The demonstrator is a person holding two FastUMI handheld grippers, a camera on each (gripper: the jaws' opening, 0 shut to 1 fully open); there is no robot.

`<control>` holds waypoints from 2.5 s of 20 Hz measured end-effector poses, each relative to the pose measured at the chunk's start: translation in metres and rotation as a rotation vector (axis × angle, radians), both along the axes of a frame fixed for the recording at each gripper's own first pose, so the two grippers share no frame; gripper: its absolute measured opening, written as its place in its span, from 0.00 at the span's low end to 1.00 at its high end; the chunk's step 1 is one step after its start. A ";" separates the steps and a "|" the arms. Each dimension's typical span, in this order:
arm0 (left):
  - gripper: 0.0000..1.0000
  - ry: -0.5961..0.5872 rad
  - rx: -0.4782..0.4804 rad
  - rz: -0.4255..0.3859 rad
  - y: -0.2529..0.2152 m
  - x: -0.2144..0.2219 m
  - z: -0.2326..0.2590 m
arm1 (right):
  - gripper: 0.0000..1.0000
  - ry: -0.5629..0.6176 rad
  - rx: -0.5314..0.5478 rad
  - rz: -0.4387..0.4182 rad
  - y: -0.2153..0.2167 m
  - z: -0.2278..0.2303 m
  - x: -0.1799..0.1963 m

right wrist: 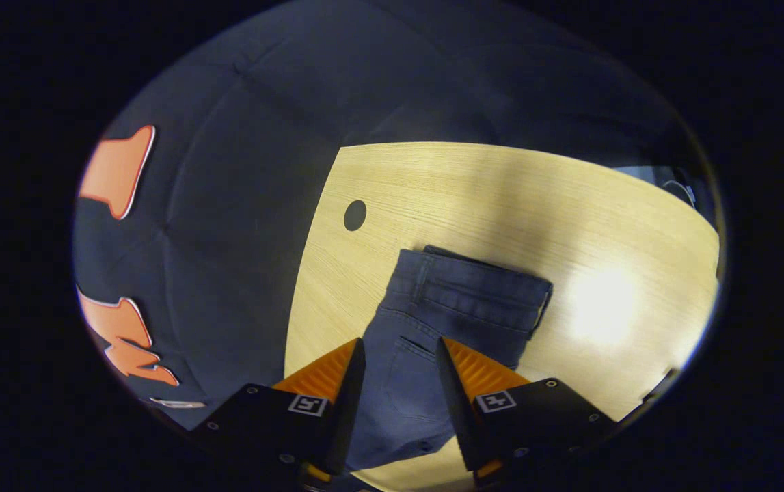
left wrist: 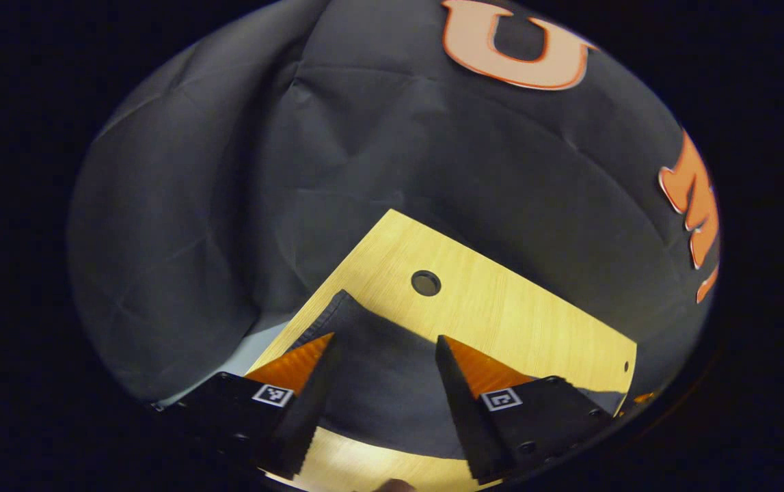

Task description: Grasp the waist and the cuffs of the jeans and fold them to make the two legs overlap; first hold the waist and fold one-third of the jeans toward the cuffs, then hold the cuffs and fold the remaining one-third in the same direction to finish folding.

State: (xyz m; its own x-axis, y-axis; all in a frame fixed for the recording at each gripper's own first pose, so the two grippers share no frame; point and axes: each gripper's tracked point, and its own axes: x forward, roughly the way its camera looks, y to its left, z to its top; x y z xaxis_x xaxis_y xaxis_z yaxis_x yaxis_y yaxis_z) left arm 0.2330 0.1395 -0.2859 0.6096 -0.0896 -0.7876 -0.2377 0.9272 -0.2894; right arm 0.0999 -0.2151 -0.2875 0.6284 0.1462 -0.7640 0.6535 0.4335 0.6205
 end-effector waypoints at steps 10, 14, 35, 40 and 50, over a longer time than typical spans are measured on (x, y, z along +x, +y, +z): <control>0.98 -0.398 0.168 -0.065 -0.014 -0.016 0.061 | 0.96 0.100 -0.161 0.060 -0.013 -0.057 -0.053; 0.97 -0.562 0.222 -0.082 -0.026 -0.039 0.118 | 0.96 0.086 -0.166 0.074 -0.006 -0.067 -0.042; 0.97 -0.728 0.267 -0.282 -0.144 -0.147 0.179 | 0.23 -0.143 -0.538 0.202 0.020 -0.023 -0.014; 0.97 -0.751 0.230 -0.322 -0.135 -0.143 0.180 | 0.23 -0.252 -0.670 0.236 0.048 0.036 -0.020; 0.98 -0.706 0.192 -0.239 -0.057 -0.141 0.157 | 0.23 -0.452 -0.868 0.450 0.181 0.133 -0.014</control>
State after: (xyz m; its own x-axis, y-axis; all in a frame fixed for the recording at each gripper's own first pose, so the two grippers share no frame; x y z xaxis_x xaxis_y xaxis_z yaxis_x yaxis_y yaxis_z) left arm 0.0920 0.0822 -0.1290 0.9549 -0.1831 -0.2337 0.1568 0.9795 -0.1269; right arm 0.0856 -0.0336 -0.1543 0.9026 -0.0457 -0.4281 0.1112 0.9854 0.1292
